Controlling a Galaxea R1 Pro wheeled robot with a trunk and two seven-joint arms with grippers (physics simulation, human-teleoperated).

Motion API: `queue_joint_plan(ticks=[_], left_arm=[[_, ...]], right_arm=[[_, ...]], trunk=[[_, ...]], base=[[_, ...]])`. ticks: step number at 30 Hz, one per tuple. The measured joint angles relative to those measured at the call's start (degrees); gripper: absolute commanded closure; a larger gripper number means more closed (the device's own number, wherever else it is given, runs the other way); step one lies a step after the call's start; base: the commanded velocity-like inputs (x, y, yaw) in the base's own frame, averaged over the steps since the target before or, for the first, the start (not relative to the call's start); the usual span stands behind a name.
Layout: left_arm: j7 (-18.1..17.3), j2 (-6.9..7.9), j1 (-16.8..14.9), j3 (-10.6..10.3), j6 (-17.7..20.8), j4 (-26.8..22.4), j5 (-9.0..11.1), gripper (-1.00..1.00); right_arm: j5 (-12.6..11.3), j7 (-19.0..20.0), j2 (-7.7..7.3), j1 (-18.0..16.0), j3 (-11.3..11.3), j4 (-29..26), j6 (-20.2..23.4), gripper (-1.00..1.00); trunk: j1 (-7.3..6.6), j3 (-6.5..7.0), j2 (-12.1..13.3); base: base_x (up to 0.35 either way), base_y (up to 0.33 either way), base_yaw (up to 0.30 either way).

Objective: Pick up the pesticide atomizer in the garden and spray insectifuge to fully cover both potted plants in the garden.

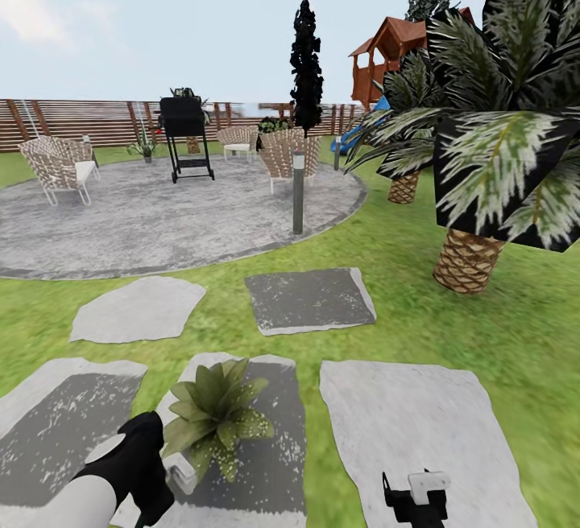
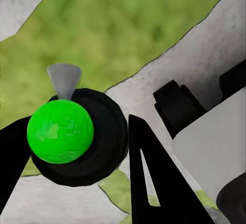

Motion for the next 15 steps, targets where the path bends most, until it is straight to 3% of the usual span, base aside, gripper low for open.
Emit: queue_joint_plan(ticks=[7,11,15], left_arm=[[1.15,-0.47,0.08,0.07,0.10,-2.62,-0.22,1.00],[5.00,-0.51,0.09,0.92,0.30,-2.80,0.30,1.00],[5.49,-0.88,0.08,0.96,0.35,-2.85,0.46,1.00]], right_arm=[[0.00,0.01,0.00,-0.03,0.00,0.00,0.01,-1.00],[0.00,0.00,0.04,-0.04,0.01,0.00,0.00,-1.00],[0.01,0.00,0.04,-0.02,0.05,-0.01,0.00,-1.00]], trunk=[[0.03,0.00,0.00],[0.00,0.00,0.00],[0.00,0.00,0.00]], base=[[-0.208,0.083,0.000],[-0.031,0.015,0.000],[-0.002,0.001,-0.143]])
